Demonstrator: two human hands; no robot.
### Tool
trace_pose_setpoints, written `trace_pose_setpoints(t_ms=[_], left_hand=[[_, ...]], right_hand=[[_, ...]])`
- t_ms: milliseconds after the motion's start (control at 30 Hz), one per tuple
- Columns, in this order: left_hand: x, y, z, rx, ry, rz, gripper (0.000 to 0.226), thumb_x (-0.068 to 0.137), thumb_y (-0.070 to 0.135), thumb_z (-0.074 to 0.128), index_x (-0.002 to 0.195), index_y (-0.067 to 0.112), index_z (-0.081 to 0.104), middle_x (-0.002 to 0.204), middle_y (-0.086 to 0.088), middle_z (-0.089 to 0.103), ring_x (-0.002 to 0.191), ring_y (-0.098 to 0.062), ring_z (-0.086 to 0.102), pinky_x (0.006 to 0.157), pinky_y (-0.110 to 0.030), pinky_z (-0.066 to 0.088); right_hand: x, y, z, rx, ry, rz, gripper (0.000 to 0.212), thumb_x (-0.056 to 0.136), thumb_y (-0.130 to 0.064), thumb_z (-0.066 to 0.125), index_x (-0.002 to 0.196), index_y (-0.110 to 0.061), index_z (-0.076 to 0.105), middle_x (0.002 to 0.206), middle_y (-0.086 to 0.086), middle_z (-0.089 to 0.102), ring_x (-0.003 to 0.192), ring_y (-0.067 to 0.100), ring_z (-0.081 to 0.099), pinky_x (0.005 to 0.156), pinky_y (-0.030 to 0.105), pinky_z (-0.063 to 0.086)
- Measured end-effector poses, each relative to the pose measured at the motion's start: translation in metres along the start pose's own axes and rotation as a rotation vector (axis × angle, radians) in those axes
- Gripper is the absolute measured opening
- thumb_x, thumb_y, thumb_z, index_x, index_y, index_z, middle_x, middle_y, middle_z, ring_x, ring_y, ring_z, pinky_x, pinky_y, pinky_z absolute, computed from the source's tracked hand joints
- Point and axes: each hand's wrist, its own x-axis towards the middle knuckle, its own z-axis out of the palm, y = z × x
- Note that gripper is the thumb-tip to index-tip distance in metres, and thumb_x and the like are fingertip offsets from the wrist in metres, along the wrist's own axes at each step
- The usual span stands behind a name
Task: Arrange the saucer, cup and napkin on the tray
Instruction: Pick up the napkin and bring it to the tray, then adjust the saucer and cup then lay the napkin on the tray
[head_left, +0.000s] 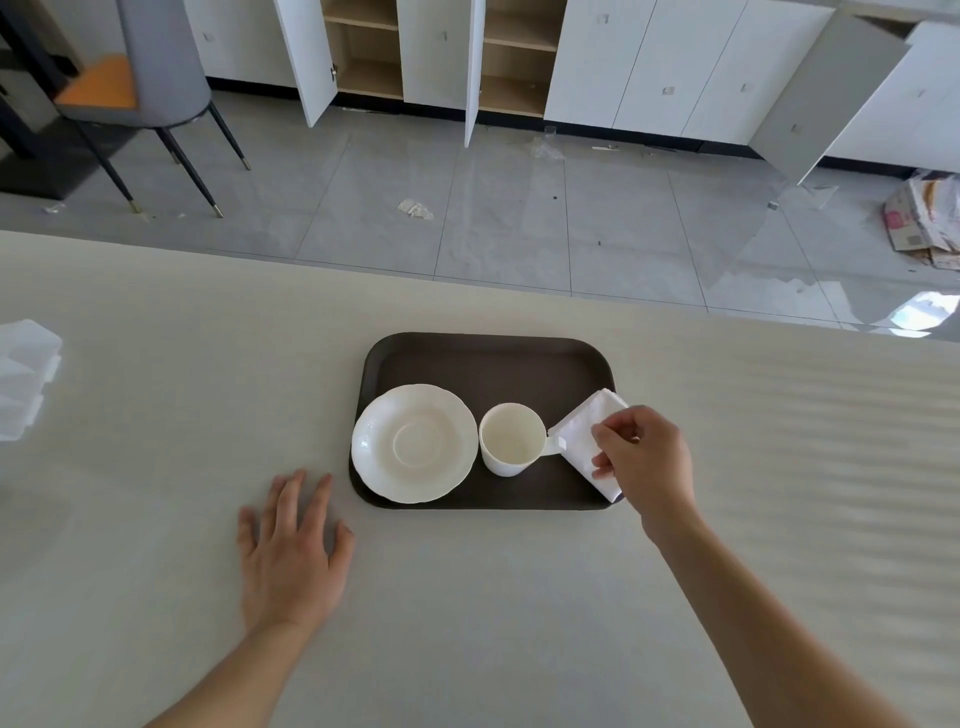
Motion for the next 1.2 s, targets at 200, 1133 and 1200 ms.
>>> trace_pose_setpoints(t_ms=[200, 1133, 1200], left_hand=[[0.0, 0.002, -0.004, -0.006, -0.002, -0.002, 0.062, 0.084, 0.042, 0.033, 0.139, 0.02, 0.05, 0.15, -0.01, 0.042, 0.142, -0.028, 0.032, 0.119, -0.055, 0.016], [0.0, 0.005, -0.009, -0.031, -0.024, 0.002, 0.059, 0.086, 0.039, 0.035, 0.138, 0.018, 0.052, 0.15, -0.011, 0.044, 0.144, -0.029, 0.033, 0.118, -0.057, 0.019], [0.0, 0.005, -0.009, -0.032, -0.026, 0.003, 0.059, 0.086, 0.038, 0.035, 0.139, 0.018, 0.052, 0.15, -0.011, 0.044, 0.144, -0.028, 0.033, 0.117, -0.058, 0.02]], right_hand=[[0.021, -0.028, 0.025, -0.067, -0.09, -0.109, 0.011, 0.085, -0.016, 0.068, 0.075, -0.019, 0.064, 0.062, -0.002, 0.07, 0.048, 0.011, 0.068, 0.049, 0.018, 0.046], [0.083, -0.093, 0.131, -0.882, -0.773, -0.394, 0.033, 0.092, -0.034, 0.064, 0.1, -0.004, 0.075, 0.098, 0.013, 0.075, 0.089, 0.031, 0.07, 0.085, 0.042, 0.057], [0.085, -0.093, 0.138, -0.836, -0.826, -0.38, 0.026, 0.091, -0.031, 0.067, 0.102, -0.008, 0.075, 0.093, 0.013, 0.076, 0.083, 0.03, 0.072, 0.084, 0.041, 0.058]])
